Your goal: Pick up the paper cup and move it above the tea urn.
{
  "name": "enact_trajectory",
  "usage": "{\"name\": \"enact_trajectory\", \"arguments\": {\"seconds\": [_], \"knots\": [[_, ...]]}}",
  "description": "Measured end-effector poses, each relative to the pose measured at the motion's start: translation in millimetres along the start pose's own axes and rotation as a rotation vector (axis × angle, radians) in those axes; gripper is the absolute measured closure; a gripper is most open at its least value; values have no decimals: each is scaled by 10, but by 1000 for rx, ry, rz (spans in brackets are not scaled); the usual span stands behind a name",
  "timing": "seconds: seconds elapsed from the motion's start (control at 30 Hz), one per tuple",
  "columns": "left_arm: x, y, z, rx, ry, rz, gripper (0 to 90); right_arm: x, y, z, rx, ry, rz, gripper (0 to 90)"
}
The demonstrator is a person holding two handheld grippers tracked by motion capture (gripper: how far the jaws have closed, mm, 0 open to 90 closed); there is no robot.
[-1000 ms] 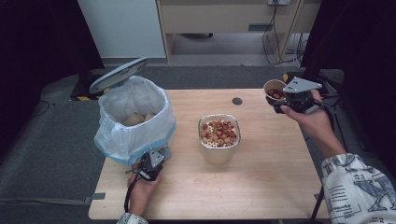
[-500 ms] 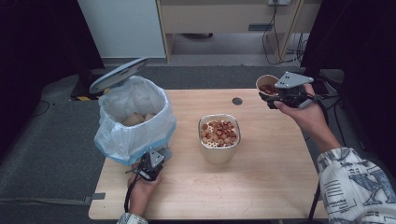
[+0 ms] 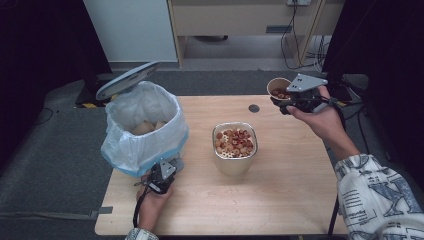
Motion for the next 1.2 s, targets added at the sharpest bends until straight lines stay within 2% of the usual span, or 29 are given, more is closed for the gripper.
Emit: {"name": "enact_trajectory", "arguments": {"seconds": [0.47,0.83,1.2], "knots": [[0,0,0,-1,0,0,894,31,32,136,-29,-17,15,344],[1,0,0,0,0,1,894,50,39,182,-41,-25,19,343],[0,0,0,0,0,2,894,104,106,226,-54,-34,36,343]]}}
Point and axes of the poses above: each handheld gripper's, and its own axes: x roughly forward along the jaws, z roughly out of its top, y roughly to its left, the point moved 10 cm from there along x, roughly forward along the jaws, and after that the axes turned 11 degrees about -y, right-handed, at the moved point
